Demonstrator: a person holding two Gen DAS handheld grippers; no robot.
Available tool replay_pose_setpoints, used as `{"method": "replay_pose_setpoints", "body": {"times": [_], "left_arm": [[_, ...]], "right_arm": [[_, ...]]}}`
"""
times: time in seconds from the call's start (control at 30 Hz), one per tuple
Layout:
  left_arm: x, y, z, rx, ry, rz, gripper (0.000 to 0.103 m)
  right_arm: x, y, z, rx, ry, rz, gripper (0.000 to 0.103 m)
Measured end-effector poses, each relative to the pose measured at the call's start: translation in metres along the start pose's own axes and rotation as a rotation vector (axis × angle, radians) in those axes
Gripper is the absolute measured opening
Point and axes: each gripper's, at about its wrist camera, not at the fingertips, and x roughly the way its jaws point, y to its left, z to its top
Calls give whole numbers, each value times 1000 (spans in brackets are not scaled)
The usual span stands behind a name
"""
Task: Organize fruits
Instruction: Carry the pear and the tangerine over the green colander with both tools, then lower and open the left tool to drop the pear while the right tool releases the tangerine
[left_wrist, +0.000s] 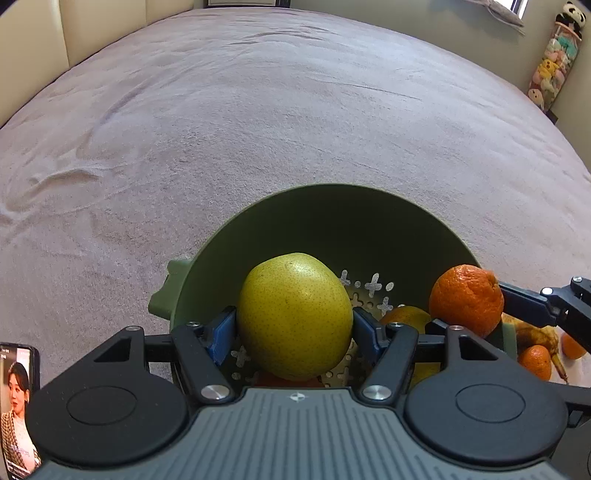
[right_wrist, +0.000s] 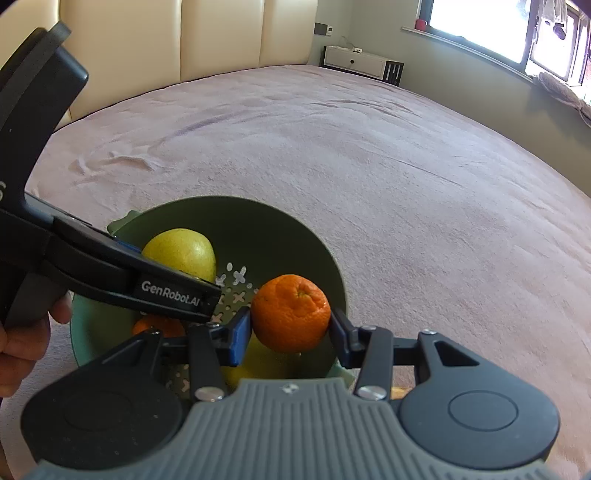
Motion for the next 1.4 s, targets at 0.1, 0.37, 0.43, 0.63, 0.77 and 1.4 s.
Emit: {"method": "replay_pose_setpoints", "body": {"times": [0.1, 0.37, 0.43, 0.63, 0.77, 1.4], "left_arm": [[4, -4, 0, 22, 5, 15, 76], [10, -16, -1, 93, 13, 65, 76], [10, -16, -1, 94, 15, 65, 76], [11, -16, -2, 101, 20, 72, 76], [10, -16, -2, 102, 18, 68, 76], [-28, 6, 10, -39, -79, 9, 83]], "right_arm": [[0, 0, -1, -2, -3, 4, 43], [1, 1, -4, -42, -9, -11, 43], [1, 0, -4, -42, -10, -10, 43], [0, 4, -5, -56, -11, -19, 43], [-1, 4, -5, -53, -14, -18, 43], [-7, 5, 4, 3, -3, 44, 43]]}}
